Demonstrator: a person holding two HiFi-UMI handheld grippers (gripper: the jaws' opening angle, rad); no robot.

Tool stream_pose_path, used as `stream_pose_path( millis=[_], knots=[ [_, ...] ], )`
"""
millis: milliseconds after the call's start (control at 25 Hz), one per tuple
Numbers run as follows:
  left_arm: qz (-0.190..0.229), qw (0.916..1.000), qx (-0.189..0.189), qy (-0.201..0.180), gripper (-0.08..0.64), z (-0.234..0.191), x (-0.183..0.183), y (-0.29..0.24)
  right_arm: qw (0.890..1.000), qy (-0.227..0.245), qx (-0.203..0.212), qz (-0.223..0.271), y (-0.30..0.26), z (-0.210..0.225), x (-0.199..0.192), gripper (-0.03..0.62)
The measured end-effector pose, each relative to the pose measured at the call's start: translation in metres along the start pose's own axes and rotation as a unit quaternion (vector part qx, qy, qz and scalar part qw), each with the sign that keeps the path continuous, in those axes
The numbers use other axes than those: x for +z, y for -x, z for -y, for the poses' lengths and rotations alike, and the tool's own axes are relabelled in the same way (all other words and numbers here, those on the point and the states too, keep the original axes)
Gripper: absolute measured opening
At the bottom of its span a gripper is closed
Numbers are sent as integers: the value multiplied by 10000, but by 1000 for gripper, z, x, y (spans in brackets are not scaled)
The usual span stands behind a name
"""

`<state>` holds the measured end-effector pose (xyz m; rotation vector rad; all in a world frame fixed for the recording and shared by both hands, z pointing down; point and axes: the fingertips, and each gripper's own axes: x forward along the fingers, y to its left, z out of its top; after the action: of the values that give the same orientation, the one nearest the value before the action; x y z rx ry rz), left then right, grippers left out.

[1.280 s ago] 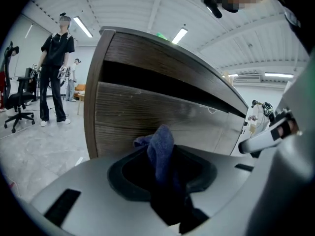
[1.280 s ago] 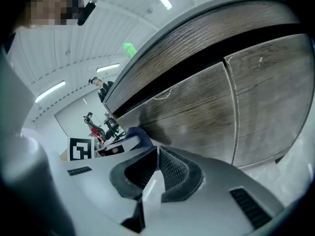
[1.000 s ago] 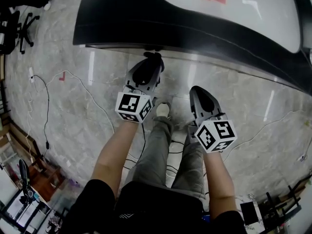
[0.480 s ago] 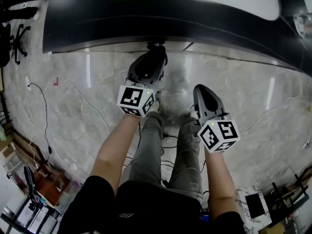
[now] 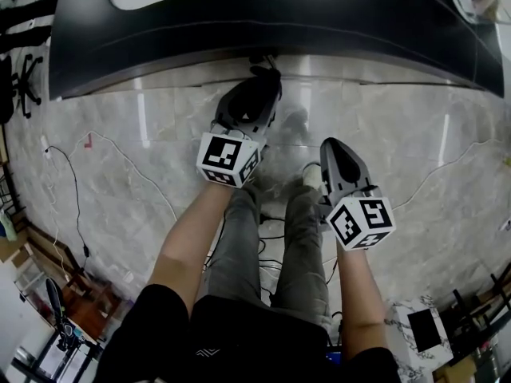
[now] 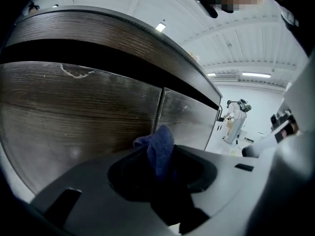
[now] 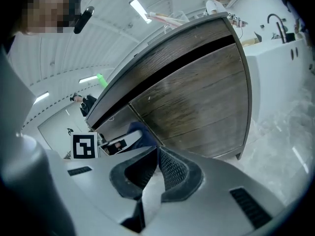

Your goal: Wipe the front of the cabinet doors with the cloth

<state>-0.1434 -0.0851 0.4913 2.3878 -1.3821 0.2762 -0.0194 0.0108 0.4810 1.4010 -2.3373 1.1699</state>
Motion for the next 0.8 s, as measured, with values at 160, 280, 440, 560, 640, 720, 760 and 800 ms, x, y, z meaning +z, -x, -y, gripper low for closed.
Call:
stream_pose_path(
  millis=[160,280,440,560,640,720,760,800],
  knots=[
    [33,9998,126,119,132,5,-5,7,10000,56,-15,-46,6,9,-3,38],
    [-36,9996,245,153,132,0,-15,20,9999,79,30,-123,5,9,-8,38],
    [-107,9983,507,278,132,-17,-27,46,9996,135,103,-212,-5,-2,-14,38],
    [-110,9968,704,374,132,-34,-33,66,9991,218,208,-291,-18,-17,-19,38],
    [-100,9957,827,416,132,-48,-36,80,9985,271,315,-353,-28,-32,-23,38],
    [-81,9942,971,459,132,-65,-40,97,9975,347,449,-429,-41,-51,-28,38],
    [-74,9933,1045,480,132,-74,-42,105,9968,384,517,-467,-47,-61,-32,38],
    [-71,9924,1121,501,132,-85,-44,114,9962,411,583,-502,-54,-70,-34,38]
  ],
)
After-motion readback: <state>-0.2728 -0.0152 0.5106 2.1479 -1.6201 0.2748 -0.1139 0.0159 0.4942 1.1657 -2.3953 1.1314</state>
